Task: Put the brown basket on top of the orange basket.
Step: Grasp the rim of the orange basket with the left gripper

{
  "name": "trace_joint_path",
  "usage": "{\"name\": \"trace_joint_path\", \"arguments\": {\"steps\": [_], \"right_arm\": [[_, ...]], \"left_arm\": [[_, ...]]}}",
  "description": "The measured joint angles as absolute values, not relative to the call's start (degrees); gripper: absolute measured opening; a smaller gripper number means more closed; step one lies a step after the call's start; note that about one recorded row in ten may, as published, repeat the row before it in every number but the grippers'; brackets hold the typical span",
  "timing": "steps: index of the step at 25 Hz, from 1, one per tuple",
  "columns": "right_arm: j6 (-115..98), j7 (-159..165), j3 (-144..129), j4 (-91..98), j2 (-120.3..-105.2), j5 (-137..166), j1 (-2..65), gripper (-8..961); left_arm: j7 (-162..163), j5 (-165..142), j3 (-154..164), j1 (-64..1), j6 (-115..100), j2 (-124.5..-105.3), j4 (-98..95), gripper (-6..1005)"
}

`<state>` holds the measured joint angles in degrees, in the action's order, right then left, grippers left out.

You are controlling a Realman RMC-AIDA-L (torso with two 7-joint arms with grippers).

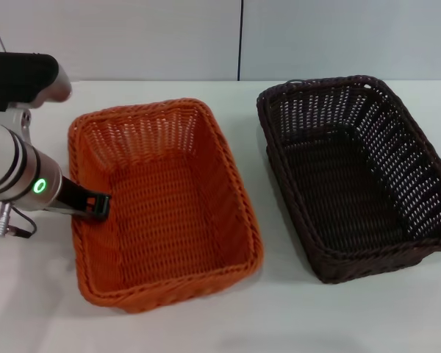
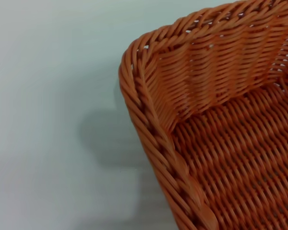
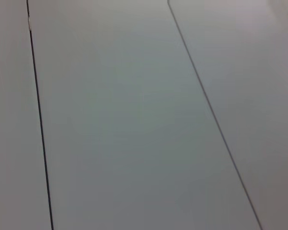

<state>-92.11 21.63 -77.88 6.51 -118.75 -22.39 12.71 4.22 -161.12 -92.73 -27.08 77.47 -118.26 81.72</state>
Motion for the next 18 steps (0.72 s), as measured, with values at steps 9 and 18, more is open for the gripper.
{"name": "trace_joint_path", "arguments": {"steps": [9,18], "right_arm": [[-94.7,17.4,-75.9,7.9,-118.69,-22.9,11.3,822],[-94.5,18.1,-74.4,8.6,-118.94,-22.7,13.6,822]], "left_arm": [[2.7,-160.2,-89.2,-23.4,68.3,-118.26,81.4,216],[0.0,-160.7,-96.1,-23.7,77.2,-117.99,93.2,194]]}}
